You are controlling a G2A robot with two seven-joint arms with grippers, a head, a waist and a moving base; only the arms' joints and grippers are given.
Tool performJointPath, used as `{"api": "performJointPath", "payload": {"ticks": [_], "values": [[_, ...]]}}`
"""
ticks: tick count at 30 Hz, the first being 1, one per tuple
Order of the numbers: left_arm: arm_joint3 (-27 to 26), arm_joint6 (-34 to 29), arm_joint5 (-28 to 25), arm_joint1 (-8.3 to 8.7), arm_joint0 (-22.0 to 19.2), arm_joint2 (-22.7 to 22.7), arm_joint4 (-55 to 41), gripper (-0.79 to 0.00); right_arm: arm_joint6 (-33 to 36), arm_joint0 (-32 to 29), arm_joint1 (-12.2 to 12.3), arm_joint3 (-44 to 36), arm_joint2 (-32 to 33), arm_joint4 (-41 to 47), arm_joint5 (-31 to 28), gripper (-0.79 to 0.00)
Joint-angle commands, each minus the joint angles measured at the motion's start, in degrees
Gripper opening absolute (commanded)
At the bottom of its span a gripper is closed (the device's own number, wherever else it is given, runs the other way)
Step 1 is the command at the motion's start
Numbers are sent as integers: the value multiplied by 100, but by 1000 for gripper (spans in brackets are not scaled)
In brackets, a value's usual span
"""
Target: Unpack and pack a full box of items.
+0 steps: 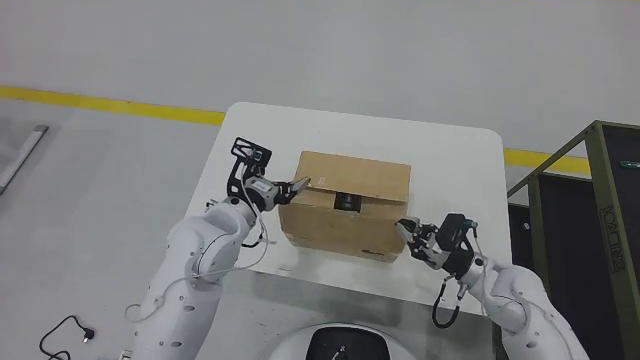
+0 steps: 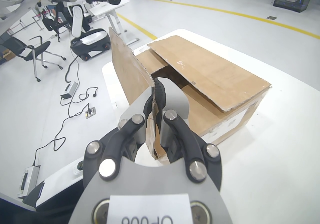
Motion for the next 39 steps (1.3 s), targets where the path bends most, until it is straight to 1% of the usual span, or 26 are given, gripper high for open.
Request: {"api": "performJointPath", "payload": {"ticks": [1, 2, 3, 4, 5, 10, 11, 15, 21, 22, 24, 25, 27, 30, 31, 32, 35, 36, 37, 39], "values": [[72, -92, 144, 0, -49, 62, 93, -428, -120, -28, 11, -24, -4, -148, -10, -785], [97, -136, 211, -1, -67, 87, 129, -511, -174, -39, 14, -35, -11, -200, -9, -767], [120, -188, 267, 0, -85, 114, 181, -656, -225, -51, 19, -46, -15, -267, -9, -736], [128, -224, 313, 0, -104, 143, 232, -757, -271, -62, 24, -57, -21, -337, -17, -739], [139, -255, 339, -1, -117, 176, 241, -785, -318, -74, 29, -61, -26, -388, -22, -733], [205, -570, 331, 9, -197, 364, 484, -785, -479, -92, 51, -68, -40, -580, -23, -720], [220, -630, 317, 11, -209, 402, 519, -785, -506, -94, 55, -70, -42, -607, -19, -730], [275, -846, 247, 19, -226, 515, 586, -785, -603, -103, 69, -72, -57, -667, -7, -727], [305, -1067, 119, 38, -233, 612, 615, -785, -660, -107, 88, -91, -84, -711, 16, -674], [299, -1096, 93, 43, -236, 620, 637, -785, -664, -106, 91, -90, -88, -712, 18, -653], [277, -1117, 48, 52, -240, 621, 647, -785, -671, -105, 97, -92, -99, -711, 16, -566], [272, -1135, 36, 56, -240, 614, 638, -785, -676, -105, 100, -92, -104, -706, 13, -545], [259, -1212, -85, 70, -250, 619, 644, -785, -694, -106, 106, -93, -117, -676, -6, -529], [240, -1363, -298, 90, -244, 615, 504, -785, -726, -100, 114, -88, -116, -580, -47, -474], [225, -1392, -345, 99, -242, 612, 526, -785, -734, -100, 118, -92, -110, -546, -66, -440], [217, -1407, -364, 104, -231, 609, 509, -785, -749, -106, 121, -90, -101, -486, -84, -379], [179, -1468, -430, 121, -215, 601, 460, -785, -820, -126, 133, -66, -38, -202, -190, -262], [170, -1475, -433, 126, -212, 594, 453, -785, -843, -132, 138, -54, -4, -77, -240, -139], [164, -1489, -436, 132, -210, 585, 443, -785, -880, -140, 143, -39, 33, 78, -298, -89], [132, -1531, -456, 141, -206, 568, 380, -785, -883, -147, 157, -2, 114, 371, -427, -74]]}}
